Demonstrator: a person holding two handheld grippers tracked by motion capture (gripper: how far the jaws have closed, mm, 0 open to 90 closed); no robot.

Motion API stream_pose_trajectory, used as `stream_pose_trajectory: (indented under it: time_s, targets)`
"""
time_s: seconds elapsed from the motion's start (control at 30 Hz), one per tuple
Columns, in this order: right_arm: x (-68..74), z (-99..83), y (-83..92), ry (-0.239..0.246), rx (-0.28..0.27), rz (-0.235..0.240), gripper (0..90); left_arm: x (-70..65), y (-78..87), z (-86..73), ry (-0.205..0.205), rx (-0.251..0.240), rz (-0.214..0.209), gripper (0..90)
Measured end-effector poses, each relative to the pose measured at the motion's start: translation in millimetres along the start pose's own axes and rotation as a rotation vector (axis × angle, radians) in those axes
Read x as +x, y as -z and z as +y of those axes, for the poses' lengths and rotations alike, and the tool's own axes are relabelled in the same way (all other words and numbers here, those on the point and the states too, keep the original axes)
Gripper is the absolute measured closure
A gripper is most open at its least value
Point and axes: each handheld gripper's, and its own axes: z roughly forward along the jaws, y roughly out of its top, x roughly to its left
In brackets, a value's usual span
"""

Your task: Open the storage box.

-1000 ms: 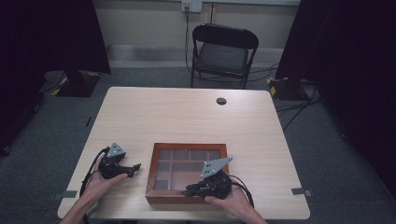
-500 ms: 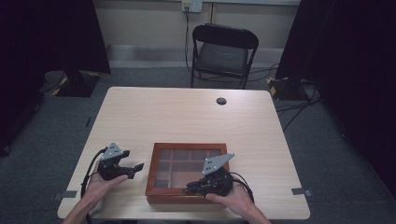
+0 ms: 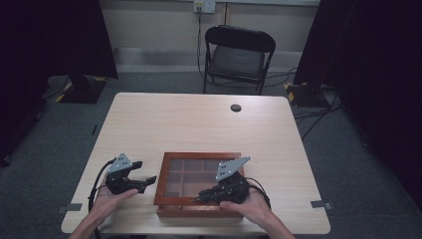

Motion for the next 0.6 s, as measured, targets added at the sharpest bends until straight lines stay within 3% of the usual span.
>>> stream_pose_trajectory:
  time_s: [0.3,0.4,0.6]
  targets:
    - [-0.8,8.2,7.4,0.006,-0.024,-0.001,82.8,-5.5,0.9,2.7,-0.025,-0.019,-0.033,17.1]
    - [-1.2,10.4,9.1,0.011,-0.025,-0.004,82.8,-5.5,1.0,2.7,-0.011,-0.027,-0.055,16.9]
    - [-1.6,21.0,14.5,0.021,-0.016,-0.009,82.8,-11.6,-0.5,4.8,-0.046,-0.031,-0.086,16.3]
